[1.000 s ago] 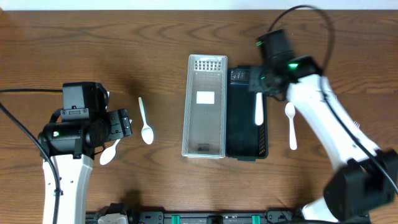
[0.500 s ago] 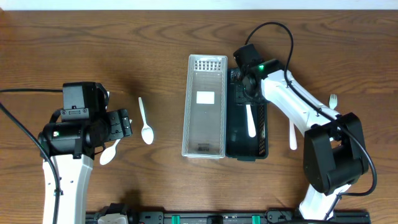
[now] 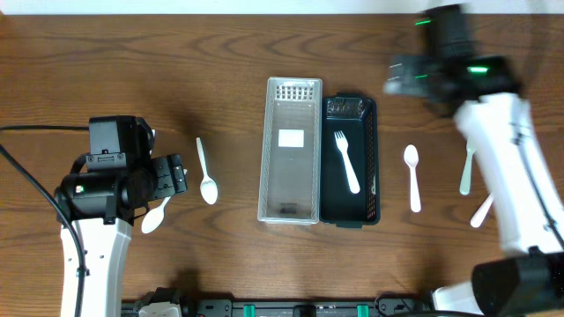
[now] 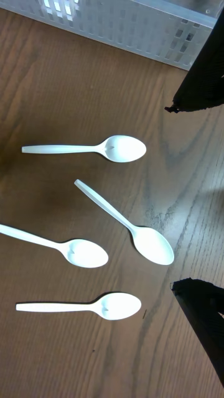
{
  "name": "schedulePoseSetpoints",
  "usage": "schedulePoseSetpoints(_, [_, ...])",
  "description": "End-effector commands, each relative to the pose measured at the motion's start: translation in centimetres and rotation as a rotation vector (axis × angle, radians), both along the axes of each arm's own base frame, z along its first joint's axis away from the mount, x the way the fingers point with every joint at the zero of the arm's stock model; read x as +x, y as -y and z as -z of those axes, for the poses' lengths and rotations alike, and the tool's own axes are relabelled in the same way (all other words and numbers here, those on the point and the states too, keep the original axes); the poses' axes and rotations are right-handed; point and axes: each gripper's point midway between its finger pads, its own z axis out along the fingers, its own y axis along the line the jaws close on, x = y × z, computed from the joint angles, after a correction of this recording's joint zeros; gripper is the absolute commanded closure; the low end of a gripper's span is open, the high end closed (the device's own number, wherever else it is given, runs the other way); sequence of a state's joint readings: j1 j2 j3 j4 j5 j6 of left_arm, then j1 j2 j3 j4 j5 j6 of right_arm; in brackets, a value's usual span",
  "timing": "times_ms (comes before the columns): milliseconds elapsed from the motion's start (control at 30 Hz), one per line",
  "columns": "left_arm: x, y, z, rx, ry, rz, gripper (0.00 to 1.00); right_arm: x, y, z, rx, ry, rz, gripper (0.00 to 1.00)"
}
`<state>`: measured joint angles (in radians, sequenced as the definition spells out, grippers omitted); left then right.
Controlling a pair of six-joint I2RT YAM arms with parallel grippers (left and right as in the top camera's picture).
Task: Pack container
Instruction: 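Carry the fork into the dark green basket and release it, then grasp the second white fork with the right gripper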
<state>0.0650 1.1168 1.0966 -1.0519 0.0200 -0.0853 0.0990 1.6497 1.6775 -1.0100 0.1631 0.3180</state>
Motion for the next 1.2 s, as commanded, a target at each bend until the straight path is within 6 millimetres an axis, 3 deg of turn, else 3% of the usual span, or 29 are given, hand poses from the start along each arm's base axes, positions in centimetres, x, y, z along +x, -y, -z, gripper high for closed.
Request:
schedulePoseSetpoints(0, [0.2, 0.0, -0.3, 0.000, 0.002, -0.003, 0.12, -1.1, 7.3, 1.7, -0.046, -0.077, 0.151, 0.13])
schedulePoseSetpoints(133, [0.2, 0.0, -0.3, 0.000, 0.003, -0.003, 0.12, -2.3, 12.8, 5.8, -0.023, -0.186, 0.224, 0.10])
schedulePoseSetpoints(233, [0.2, 0.0, -0.3, 0.000, 0.002, -0.003, 0.12, -3.2, 15.2, 9.6, -0.010, -0.287, 0.265, 0.08])
schedulePoseSetpoints(367, [0.2, 0.0, -0.3, 0.000, 0.002, -0.003, 0.12, -4.2, 16.5, 14.6, 0.002, -0.407, 0.267, 0.06])
schedulePoseSetpoints(500, [0.2, 0.0, -0.3, 0.000, 0.002, -0.003, 0.12, -4.5, 16.8, 18.1, 0.040, -0.479, 0.263, 0.05])
schedulePoseSetpoints(900, [0.2, 0.0, -0.3, 0.000, 0.002, -0.003, 0.12, -5.0, 16.4, 23.6, 0.106, -0.589, 0.242, 0.07])
schedulePoseSetpoints(1167, [0.2, 0.0, -0.3, 0.000, 0.002, -0.003, 0.12, -4.8, 16.4, 24.9, 0.110, -0.601, 0.220, 0.07])
